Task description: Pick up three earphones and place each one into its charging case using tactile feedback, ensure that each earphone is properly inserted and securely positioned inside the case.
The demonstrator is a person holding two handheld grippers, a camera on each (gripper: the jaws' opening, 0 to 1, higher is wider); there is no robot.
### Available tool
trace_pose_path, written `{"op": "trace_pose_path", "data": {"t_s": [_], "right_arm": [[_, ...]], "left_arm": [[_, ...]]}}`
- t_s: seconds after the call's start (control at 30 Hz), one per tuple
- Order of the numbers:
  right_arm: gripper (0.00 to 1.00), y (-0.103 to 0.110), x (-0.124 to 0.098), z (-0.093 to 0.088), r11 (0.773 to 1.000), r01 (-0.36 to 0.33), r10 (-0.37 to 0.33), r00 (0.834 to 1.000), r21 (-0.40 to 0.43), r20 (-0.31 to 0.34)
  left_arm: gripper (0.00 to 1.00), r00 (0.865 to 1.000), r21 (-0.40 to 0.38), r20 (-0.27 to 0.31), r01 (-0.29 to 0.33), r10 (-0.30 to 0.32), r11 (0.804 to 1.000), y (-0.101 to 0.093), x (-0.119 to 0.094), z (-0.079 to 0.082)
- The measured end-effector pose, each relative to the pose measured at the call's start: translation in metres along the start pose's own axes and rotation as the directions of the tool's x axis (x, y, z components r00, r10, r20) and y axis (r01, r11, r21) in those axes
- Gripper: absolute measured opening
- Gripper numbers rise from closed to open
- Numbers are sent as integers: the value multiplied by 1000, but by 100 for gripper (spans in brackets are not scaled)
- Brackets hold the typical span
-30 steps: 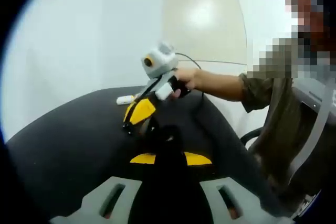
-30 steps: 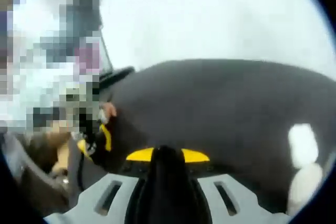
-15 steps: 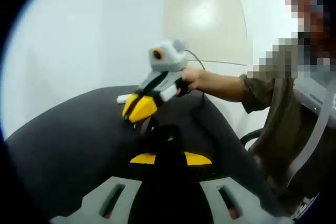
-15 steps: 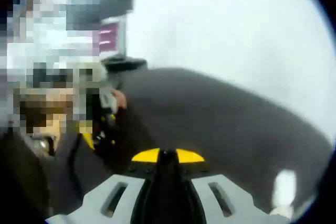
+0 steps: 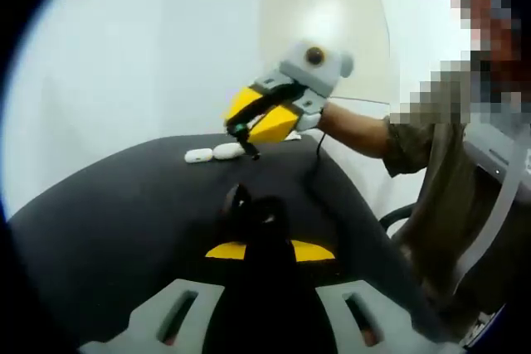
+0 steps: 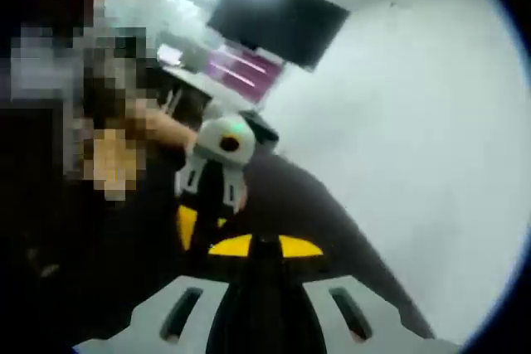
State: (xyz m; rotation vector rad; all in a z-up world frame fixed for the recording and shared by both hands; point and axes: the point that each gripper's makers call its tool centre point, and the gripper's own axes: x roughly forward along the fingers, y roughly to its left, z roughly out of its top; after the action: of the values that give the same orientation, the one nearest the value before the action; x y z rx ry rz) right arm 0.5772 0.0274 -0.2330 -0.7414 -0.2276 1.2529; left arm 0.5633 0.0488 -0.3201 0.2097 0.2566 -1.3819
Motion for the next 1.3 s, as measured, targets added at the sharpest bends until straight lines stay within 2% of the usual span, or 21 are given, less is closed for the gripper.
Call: {"op": "trace_pose_path", "data": {"t_s": [0.07,0.2,0.3,0.33,0.4,0.47,0.6,0.67,0.73,0.8,0.9,0.93,1.13,1.2,1.3], "right_arm": [[12,-2,1,-1,996,23,-27,999,-86,-47],[12,12,7,3,976,-48,31,996,-211,-81],[12,20,14,4,935,-86,51,993,-343,-109],[12,24,16,5,926,-108,71,991,-362,-115],[12,28,19,2,918,-138,94,987,-373,-134],[12,25,20,-4,902,-151,83,980,-403,-181],[12,33,21,-8,862,-224,132,965,-455,-225],[12,35,23,-6,842,-233,133,964,-487,-232],[12,36,25,-9,811,-251,124,956,-528,-265],[12,38,29,-10,797,-252,117,956,-549,-269],[12,45,28,-9,792,-277,143,951,-545,-275],[12,45,28,-8,771,-276,136,952,-573,-275],[12,51,26,-6,773,-282,148,951,-568,-271],[12,56,26,-7,755,-292,156,949,-587,-272],[12,56,26,-6,751,-298,157,948,-589,-278]], "left_arm": [[15,1000,-13,-3,2,-2,1000,0,0,0],[15,1000,-11,-2,3,-3,1000,1,0,0],[15,1000,-11,-2,4,-4,1000,0,0,0],[15,1000,-10,-2,4,-4,1000,0,0,0],[15,1000,-9,-2,3,-3,1000,0,0,0],[15,1000,-10,-2,3,-3,1000,0,0,0],[15,1000,-12,-3,3,-3,1000,1,-1,0],[15,1000,-11,-3,3,-3,1000,1,-1,0],[15,1000,-11,-3,4,-4,1000,1,-1,0],[15,1000,-12,-3,3,-3,1000,1,-1,0],[15,1000,-11,-2,2,-2,1000,1,-1,0],[15,1000,-9,-2,3,-3,1000,1,-1,0],[15,1000,-8,-2,3,-3,1000,2,-1,0],[15,1000,-5,-1,3,-3,1000,2,-1,0],[15,1000,-3,0,3,-3,1000,0,0,0]]}}
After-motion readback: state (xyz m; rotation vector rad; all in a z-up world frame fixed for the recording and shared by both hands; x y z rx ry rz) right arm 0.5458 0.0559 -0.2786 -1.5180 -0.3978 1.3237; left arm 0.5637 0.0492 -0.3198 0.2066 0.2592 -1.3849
